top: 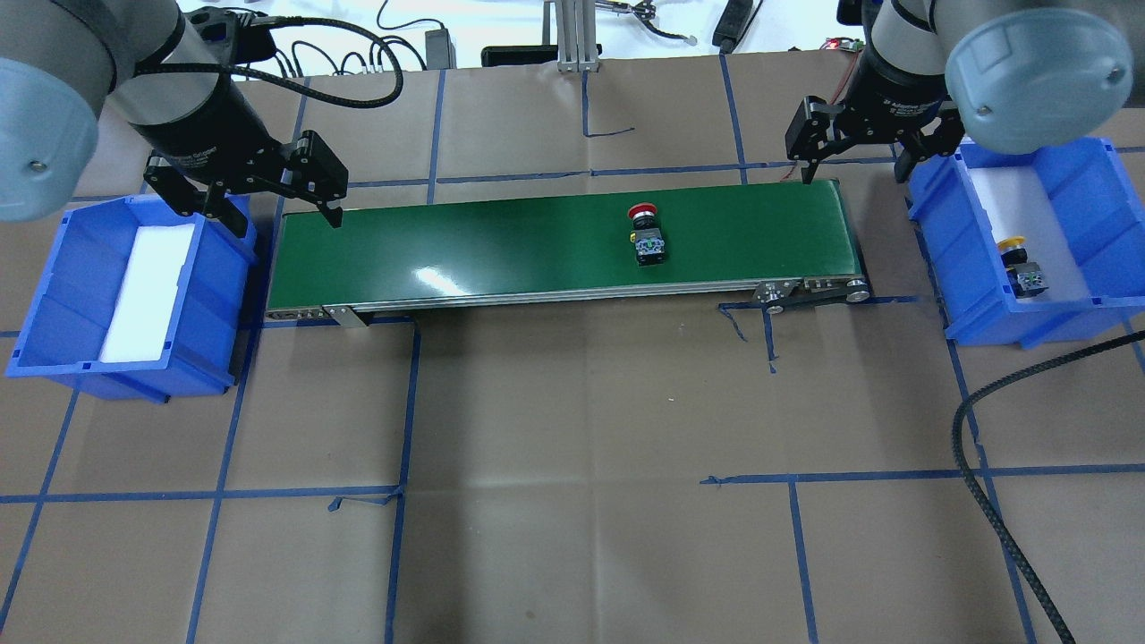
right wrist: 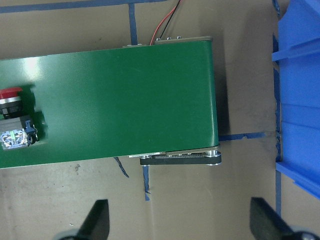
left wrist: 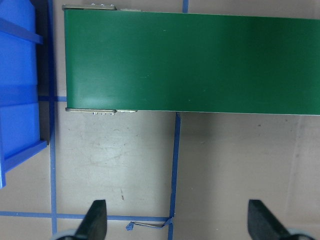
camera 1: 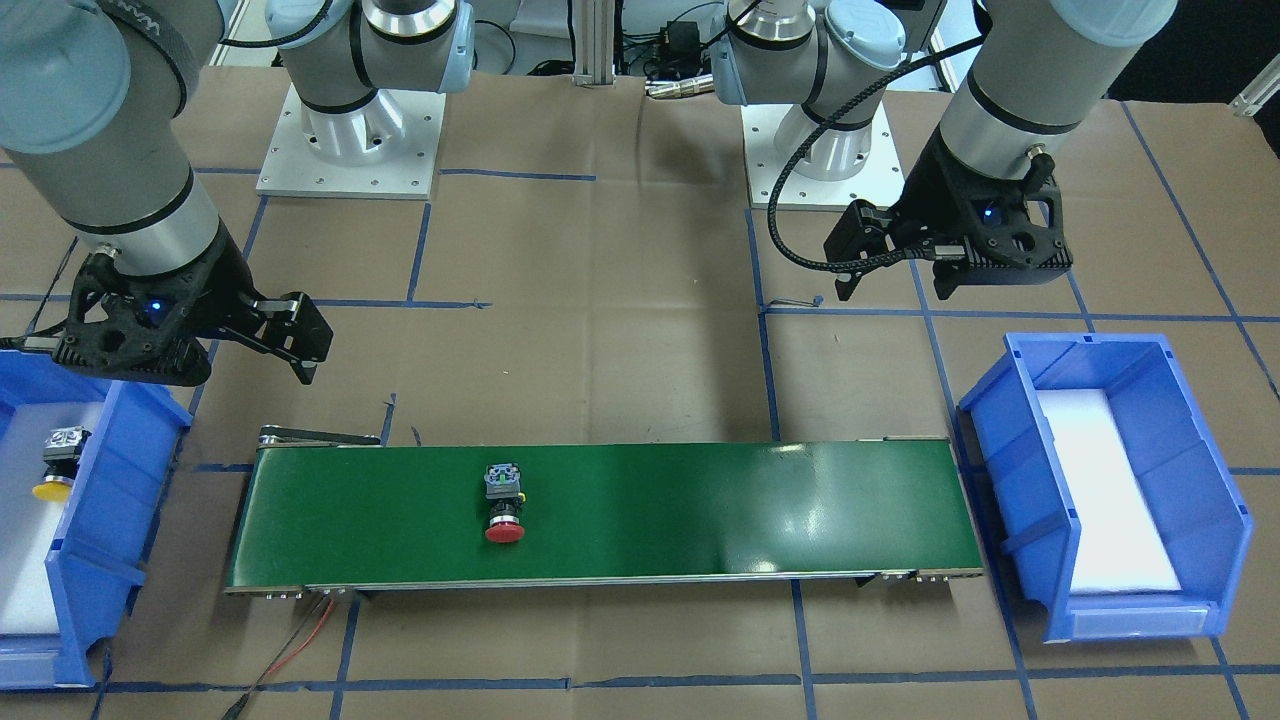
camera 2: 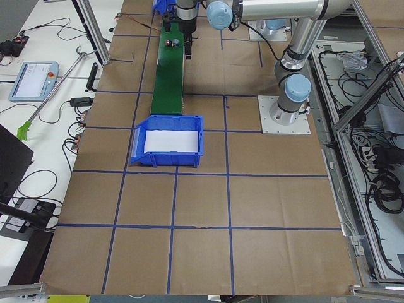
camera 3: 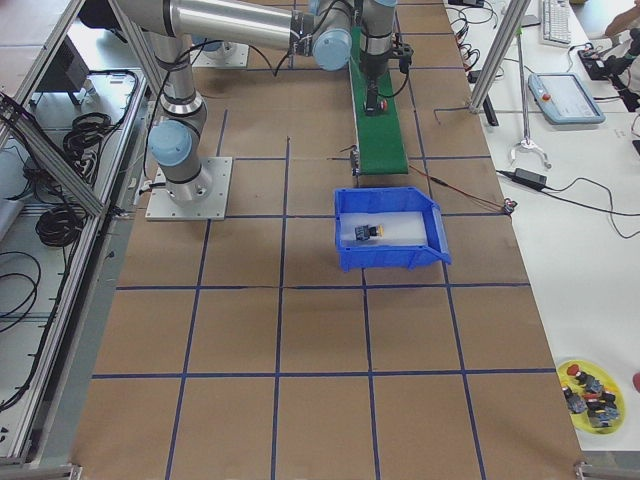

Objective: Transport two buttons from left to right
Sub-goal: 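Move the right gripper back over the conveyor toward the red button, then lower the right gripper onto the red button on the belt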

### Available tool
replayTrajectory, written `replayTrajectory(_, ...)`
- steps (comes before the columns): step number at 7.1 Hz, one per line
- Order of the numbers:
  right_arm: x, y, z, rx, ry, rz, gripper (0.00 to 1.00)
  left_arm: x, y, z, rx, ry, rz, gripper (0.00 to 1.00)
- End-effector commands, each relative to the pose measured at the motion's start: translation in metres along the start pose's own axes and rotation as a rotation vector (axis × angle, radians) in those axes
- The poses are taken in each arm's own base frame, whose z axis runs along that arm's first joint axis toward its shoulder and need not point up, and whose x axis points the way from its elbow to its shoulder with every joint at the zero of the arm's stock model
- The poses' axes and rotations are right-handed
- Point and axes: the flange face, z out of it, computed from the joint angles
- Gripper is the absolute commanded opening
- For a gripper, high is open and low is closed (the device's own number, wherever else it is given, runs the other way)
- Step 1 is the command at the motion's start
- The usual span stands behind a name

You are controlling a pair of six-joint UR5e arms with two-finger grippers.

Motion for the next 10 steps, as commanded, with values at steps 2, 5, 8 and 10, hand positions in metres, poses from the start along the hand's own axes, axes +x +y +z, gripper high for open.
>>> replayTrajectory(2, 0.000, -0.001, 0.002, -0.002, -0.002, -0.001, 1.00, 0.000, 0.001, 0.000, -0.001, 0.001, 0.000, 1.00)
replayTrajectory(5, 0.000, -0.004, 0.012, -0.020, -0.002, 0.001, 0.99, 0.000, 0.001, 0.000, -0.002, 0.001, -0.001, 1.00)
replayTrajectory(8, -0.004, -0.016, 0.085, -0.017, -0.023, 0.010, 0.98, 0.000, 0.001, -0.003, 0.001, 0.001, -0.001, 1.00)
replayTrajectory(10, -0.017, -0.018, 0.100, 0.014, -0.126, 0.015, 0.97, 0.001, 0.000, 0.000, -0.005, 0.003, 0.000, 1.00)
